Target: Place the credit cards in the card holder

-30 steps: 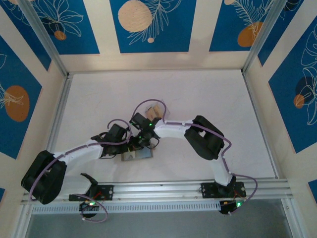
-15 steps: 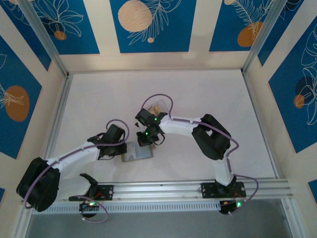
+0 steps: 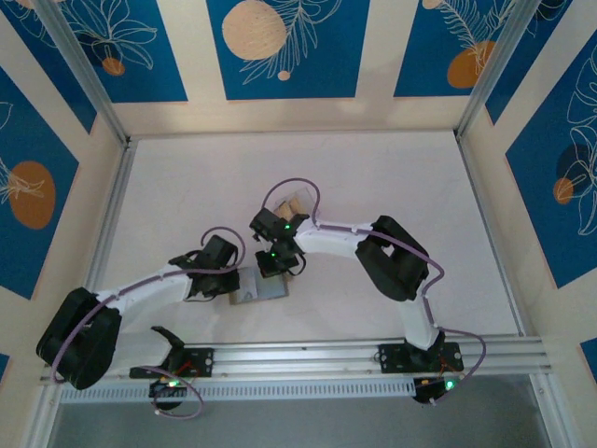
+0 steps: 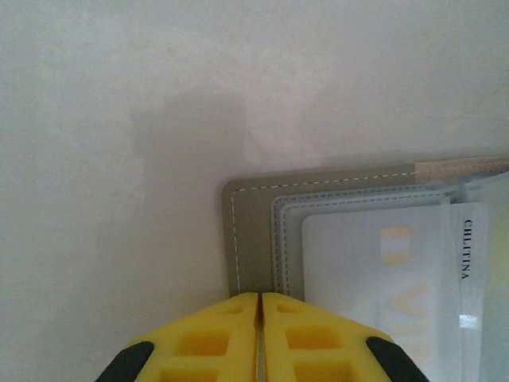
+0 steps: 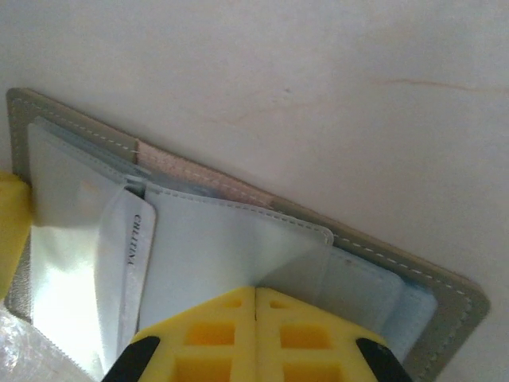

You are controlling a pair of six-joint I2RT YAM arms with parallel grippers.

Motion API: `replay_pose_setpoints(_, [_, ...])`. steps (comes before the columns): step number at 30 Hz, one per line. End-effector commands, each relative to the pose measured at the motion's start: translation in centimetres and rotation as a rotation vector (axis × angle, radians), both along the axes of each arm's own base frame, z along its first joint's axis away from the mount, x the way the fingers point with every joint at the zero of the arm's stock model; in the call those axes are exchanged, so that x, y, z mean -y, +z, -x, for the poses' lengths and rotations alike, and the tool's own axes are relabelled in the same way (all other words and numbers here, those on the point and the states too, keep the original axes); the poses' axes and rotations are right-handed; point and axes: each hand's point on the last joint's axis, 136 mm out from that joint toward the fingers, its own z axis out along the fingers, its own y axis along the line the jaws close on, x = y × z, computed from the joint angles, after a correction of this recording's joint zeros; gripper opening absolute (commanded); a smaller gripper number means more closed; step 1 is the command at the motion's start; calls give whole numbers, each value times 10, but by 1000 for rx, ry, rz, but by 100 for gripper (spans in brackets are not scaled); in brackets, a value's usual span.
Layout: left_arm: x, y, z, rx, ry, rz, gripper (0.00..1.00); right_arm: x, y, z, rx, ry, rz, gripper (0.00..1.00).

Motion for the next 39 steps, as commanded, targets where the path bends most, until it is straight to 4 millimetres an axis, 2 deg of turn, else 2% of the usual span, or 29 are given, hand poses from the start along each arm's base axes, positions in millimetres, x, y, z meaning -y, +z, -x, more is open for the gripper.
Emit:
replay_pose_setpoints(1, [-14,-23,14,-57,18,-71,8,38,-15,2,11,-31,163,0])
replay_pose_setpoints(8, [-19,-29,19,-70,22,-89,8,50,-5,2,29,-53,170,0])
replay_pose_setpoints(12, [-17,-29,17,-68,14,-87,8,26,2,10,-15,-5,50,0])
replay_pose_setpoints(16, [-17,-27,16,-59,10,-99,8,8,-6,17,-58,25,32,0])
replay_pose_setpoints(23, [-19,-20,15,-36,-11,-156,7,-8,-7,25,-131,26,-40,0])
replay_pose_setpoints(34, [-13,-17,14,-23,-26,-153,7,-51,36,35,-232,75,-357,1])
replay_pose_setpoints(39, [-6,-5,10,5,-24,-111,9,-66,40,35,-278,86,-437,7])
